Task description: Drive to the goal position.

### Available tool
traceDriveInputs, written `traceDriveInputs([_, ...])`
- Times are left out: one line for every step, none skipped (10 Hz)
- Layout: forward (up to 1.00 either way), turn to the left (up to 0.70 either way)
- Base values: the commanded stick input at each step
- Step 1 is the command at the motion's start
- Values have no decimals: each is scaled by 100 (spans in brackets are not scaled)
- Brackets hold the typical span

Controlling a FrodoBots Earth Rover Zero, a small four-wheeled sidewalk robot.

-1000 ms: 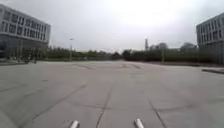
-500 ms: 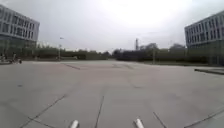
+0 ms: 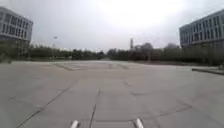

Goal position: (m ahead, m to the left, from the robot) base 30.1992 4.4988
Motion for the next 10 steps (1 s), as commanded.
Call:
traceDriveInputs([100, -40])
traceDriveInputs([100, -1])
traceDriveInputs([100, 0])
traceDriveInputs([100, 0])
traceDriveInputs([100, 0])
traceDriveInputs([100, 0])
traceDriveInputs([100, 0])
traceDriveInputs([100, 0])
traceDriveInputs([100, 0])
traceDriveInputs([100, 0])
